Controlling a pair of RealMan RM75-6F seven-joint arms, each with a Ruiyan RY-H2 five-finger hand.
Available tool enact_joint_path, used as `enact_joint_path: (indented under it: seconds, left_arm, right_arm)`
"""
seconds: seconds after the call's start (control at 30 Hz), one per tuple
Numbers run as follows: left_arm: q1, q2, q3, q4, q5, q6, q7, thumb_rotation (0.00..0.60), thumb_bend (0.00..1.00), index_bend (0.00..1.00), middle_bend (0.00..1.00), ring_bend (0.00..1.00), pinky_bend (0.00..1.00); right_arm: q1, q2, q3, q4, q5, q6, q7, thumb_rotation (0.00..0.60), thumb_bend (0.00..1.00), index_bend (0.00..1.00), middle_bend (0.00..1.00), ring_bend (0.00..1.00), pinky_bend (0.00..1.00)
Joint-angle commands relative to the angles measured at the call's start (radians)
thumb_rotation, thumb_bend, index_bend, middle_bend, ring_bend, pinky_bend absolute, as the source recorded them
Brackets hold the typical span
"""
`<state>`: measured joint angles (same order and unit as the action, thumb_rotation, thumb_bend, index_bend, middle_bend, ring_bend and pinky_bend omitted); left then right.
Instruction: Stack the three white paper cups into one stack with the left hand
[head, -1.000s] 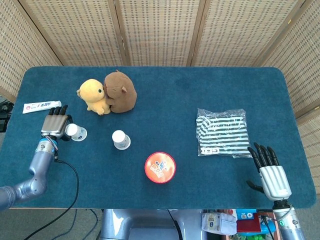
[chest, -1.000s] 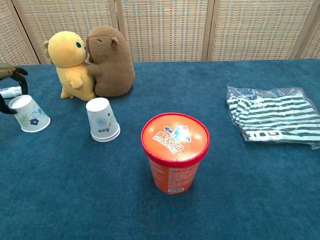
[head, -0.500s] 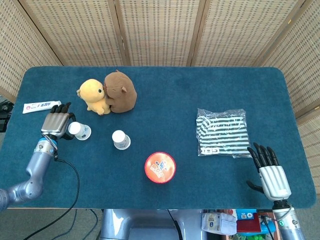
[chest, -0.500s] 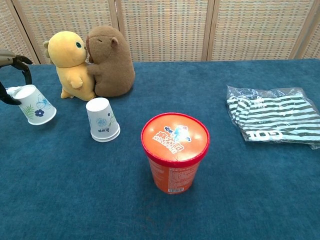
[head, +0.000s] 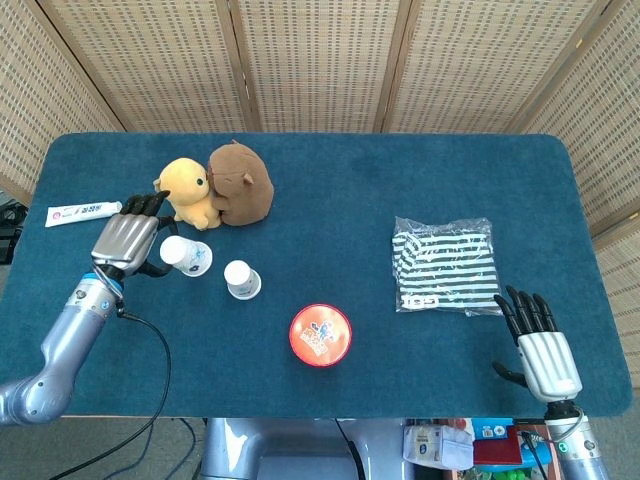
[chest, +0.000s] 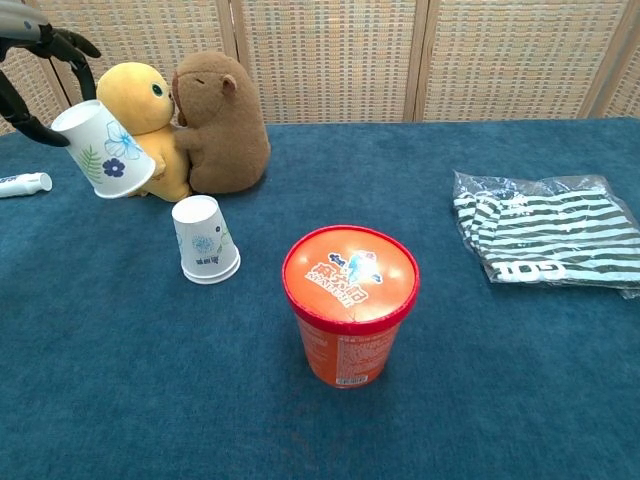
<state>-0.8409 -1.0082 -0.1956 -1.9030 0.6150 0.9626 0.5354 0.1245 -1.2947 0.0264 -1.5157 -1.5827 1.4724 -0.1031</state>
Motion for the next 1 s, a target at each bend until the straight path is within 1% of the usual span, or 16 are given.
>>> enact_joint_path:
  seconds: [0.03,0.3,0.57,0.83,1.0]
  left_arm:
    - [-0.019,-0.005,-0.007,-0.02,-0.013,0.019,0.015,0.6,0.24,0.42,0.0,0.0,0.0]
    - [-0.07,-0.063,0.013,-0.037,-0.059,0.035,0.068,0.6,0.24,0.42,0.0,0.0,0.0]
    - [-0.119,-0.126,0.016,-0.025,-0.093,0.065,0.102,0.6,0.24,0.42,0.0,0.0,0.0]
    - [-0.162,-0.147,0.029,-0.022,-0.172,0.076,0.152,0.6,0.24,0.42,0.0,0.0,0.0]
    - [-0.176,-0.166,0.032,-0.005,-0.182,0.089,0.165,0.6,0.24,0.42,0.0,0.0,0.0]
  right_arm:
    - [0.0,0.001,0.001,-0.001,0.0,0.001,0.003,0.6,0.0,0.0,0.0,0.0,0.0]
    - [0.0,0.006,0.004,0.002,0.012,-0.005,0.02,0.6,0.0,0.0,0.0,0.0,0.0]
    - [0.0,0.009,0.005,0.001,0.009,-0.003,0.029,0.6,0.0,0.0,0.0,0.0,0.0]
    - [-0.001,0.014,0.008,0.0,0.012,0.001,0.04,0.6,0.0,0.0,0.0,0.0,0.0]
    - [-0.001,0.015,0.007,-0.001,0.009,0.002,0.042,0.6,0.0,0.0,0.0,0.0,0.0]
